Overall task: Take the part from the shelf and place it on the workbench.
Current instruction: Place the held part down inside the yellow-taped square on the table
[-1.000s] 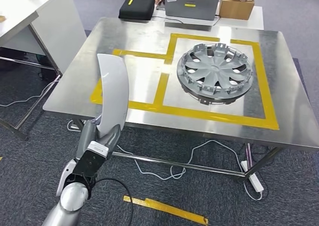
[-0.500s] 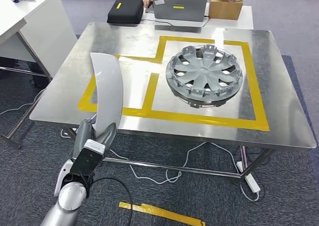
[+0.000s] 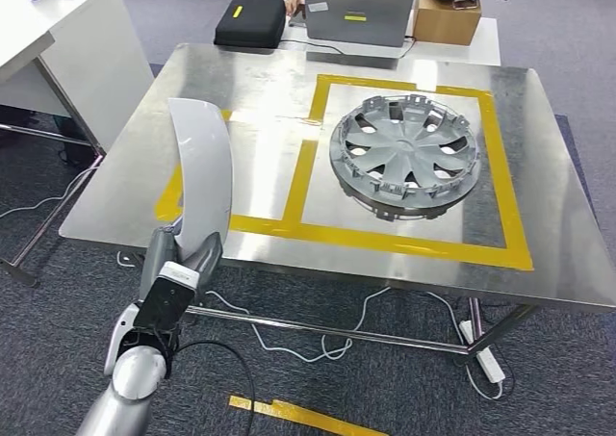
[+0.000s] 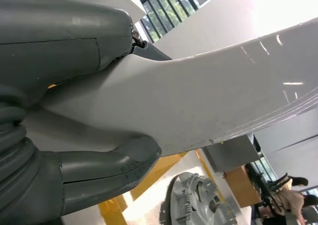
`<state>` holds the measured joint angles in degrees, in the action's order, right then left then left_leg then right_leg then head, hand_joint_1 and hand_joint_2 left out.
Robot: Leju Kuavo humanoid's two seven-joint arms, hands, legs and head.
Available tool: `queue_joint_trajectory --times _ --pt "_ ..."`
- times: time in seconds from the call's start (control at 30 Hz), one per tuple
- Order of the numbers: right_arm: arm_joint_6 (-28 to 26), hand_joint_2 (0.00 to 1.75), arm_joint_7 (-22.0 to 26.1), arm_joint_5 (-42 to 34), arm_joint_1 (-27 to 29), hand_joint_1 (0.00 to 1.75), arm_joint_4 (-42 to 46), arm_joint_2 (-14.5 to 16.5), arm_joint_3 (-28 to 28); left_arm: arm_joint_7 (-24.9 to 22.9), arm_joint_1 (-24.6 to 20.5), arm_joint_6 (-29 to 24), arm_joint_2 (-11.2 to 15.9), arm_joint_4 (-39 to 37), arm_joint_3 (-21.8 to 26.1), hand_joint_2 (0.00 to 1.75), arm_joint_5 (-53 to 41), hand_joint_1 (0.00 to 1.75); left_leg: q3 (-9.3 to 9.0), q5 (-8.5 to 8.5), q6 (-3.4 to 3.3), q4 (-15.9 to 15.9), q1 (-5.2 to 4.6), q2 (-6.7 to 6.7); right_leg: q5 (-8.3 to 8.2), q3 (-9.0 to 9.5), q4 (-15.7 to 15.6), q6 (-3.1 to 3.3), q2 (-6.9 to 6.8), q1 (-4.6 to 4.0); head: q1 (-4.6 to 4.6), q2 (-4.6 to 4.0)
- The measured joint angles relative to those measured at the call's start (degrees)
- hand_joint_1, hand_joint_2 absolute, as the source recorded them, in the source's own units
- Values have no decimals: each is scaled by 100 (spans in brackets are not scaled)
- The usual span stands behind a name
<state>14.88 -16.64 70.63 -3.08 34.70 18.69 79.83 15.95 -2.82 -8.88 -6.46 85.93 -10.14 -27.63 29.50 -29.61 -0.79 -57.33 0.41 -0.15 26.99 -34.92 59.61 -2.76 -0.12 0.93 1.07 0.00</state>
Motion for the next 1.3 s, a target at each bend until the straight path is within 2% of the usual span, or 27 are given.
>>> queue_joint_trajectory --times 0.03,0.1,0.17,0.2,0.23,0.3,0.33,0.37,0.4,0.47,0.5,0.53,0.63,0.7,0.73,0.8,0.83,0.87,0.9,0.97,1.0,1.03,1.07,1.17,1.2,1.23,1.3 --pt "1 175 13 2 -5 0 -3 -1 0 -1 -4 -2 1 -1 5 175 0 175 -10 -24 29 -6 -12 0 13 71 -108 41 -4 -8 -9 0" --pt "2 175 38 4 -11 0 -5 -1 -1 -2 -9 -4 2 -1 10 175 0 175 -26 -58 73 -10 -16 1 64 108 -120 153 10 -20 -33 0" --pt "2 175 34 7 -7 0 -5 -1 -2 -2 -17 -5 3 -1 13 175 0 175 -5 -156 123 -137 2 2 94 142 -122 233 11 -13 -56 0" --pt "2 175 33 8 -9 0 -5 -1 -2 -2 -21 -7 4 -1 16 175 0 175 92 -278 148 -364 8 3 110 167 -126 272 9 -6 -65 0" --pt "2 175 31 9 -10 0 -5 -1 -1 -2 -21 -8 5 -2 20 175 0 175 268 -436 167 -724 11 3 131 190 -127 304 6 -6 -72 0" --pt "2 175 31 10 -12 0 -5 -1 -1 -2 -11 -8 9 -6 25 175 0 175 735 -727 182 -1548 12 3 176 231 -127 337 6 -11 -77 0" --pt "2 175 31 11 -10 0 -5 -1 -1 -2 -2 -8 11 -10 27 175 0 175 907 -744 178 -1794 12 3 202 261 -127 340 11 -14 -78 0" --pt "2 175 31 11 -8 0 -5 -1 -1 -2 2 -8 14 -14 27 175 0 175 976 -628 165 -1812 11 3 230 300 -127 337 20 -17 -79 0" --pt "2 175 31 13 -6 0 -5 -1 -2 -2 5 -8 16 -17 28 175 0 175 937 -401 142 -1602 9 3 263 352 -127 329 30 -20 -78 0" --pt "2 175 31 17 -6 0 -7 1 -2 -2 4 -8 17 -19 28 175 0 175 674 118 72 -839 -8 1 334 447 -131 304 46 -28 -74 0" --pt "3 175 34 19 -10 0 -9 2 -2 -2 1 -8 16 -20 28 175 0 175 546 252 42 -502 -22 1 364 473 -131 280 53 -36 -71 0" --pt "3 175 37 20 -13 0 -10 4 -1 -2 -1 -8 16 -20 28 175 0 175 473 296 22 -305 -36 1 382 480 -137 252 55 -39 -65 0" --pt "3 175 40 25 -23 0 -12 5 -2 -4 -3 -13 13 -21 38 175 0 175 419 248 -15 -161 -40 -6 413 486 -180 149 45 -34 -59 0" --pt "2 175 30 39 -31 0 -12 4 -3 -10 -15 -25 8 -21 48 175 -1 175 356 245 -62 -92 -9 -7 523 396 0 85 37 -34 -48 0" --pt "2 175 30 48 -36 0 -12 2 -3 -19 -23 -30 5 -23 52 175 -2 175 325 240 -84 -69 5 -4 631 251 254 61 35 -31 -42 0" --pt "2 175 40 65 -34 0 -12 -5 -3 -38 -34 -37 5 -40 64 175 -2 175 298 206 -114 -66 0 0 881 -220 1027 26 34 -30 -36 0" --pt "2 175 46 73 -27 0 -12 -11 -3 -46 -32 -37 5 -57 71 175 -2 175 280 185 -121 -68 -3 0 916 -439 1318 16 34 -28 -38 0" --pt "1 175 43 80 -17 0 -12 -15 -3 -49 -31 -37 6 -78 79 175 -2 175 253 158 -122 -68 -5 -3 845 -580 1436 11 33 -28 -37 0" --pt "0 175 39 85 -7 0 -12 -19 -3 -51 -29 -37 6 -97 85 175 -2 175 213 127 -117 -69 -5 -8 657 -597 1316 12 32 -28 -35 0" --pt "-2 175 31 89 0 0 -13 -24 -3 -52 -29 -37 6 -122 97 175 -2 175 113 51 -90 -68 -3 -13 168 -333 586 31 16 -29 -36 0" --pt "-2 175 32 89 -4 0 -14 -26 -3 -52 -34 -37 7 -128 103 175 -2 175 77 9 -61 -75 -13 -14 30 -170 237 55 9 -35 -39 0" --pt "-2 175 38 90 -10 0 -15 -27 -4 -52 -39 -37 8 -133 108 175 -2 175 56 -22 -32 -76 -23 -13 -26 -52 13 85 3 -42 -43 0" --pt "-2 175 45 90 -14 0 -17 -27 -4 -52 -44 -37 9 -138 112 175 -2 175 46 -43 -3 -73 -32 -11 -3 7 -75 120 2 -53 -53 0" --pt "-2 175 50 92 -14 0 -22 -26 -5 -52 -56 -37 11 -145 117 175 -2 175 3 -111 78 -84 -33 -2 37 69 -111 228 12 -47 -75 0" --pt "-2 175 45 92 -14 0 -24 -25 -5 -52 -66 -39 13 -145 118 175 -2 175 36 -184 109 -200 -28 0 53 102 -123 267 9 -34 -92 0" --pt "-2 175 40 92 -16 0 -26 -25 -5 -52 -74 -40 14 -146 120 175 -2 175 142 -300 139 -438 -20 2 72 139 -134 302 5 -21 -110 0" --pt "-3 175 40 92 -19 0 -27 -25 -4 -52 -77 -43 17 -157 122 175 -4 175 562 -589 182 -1208 -2 2 124 191 -136 349 0 -22 -143 0"
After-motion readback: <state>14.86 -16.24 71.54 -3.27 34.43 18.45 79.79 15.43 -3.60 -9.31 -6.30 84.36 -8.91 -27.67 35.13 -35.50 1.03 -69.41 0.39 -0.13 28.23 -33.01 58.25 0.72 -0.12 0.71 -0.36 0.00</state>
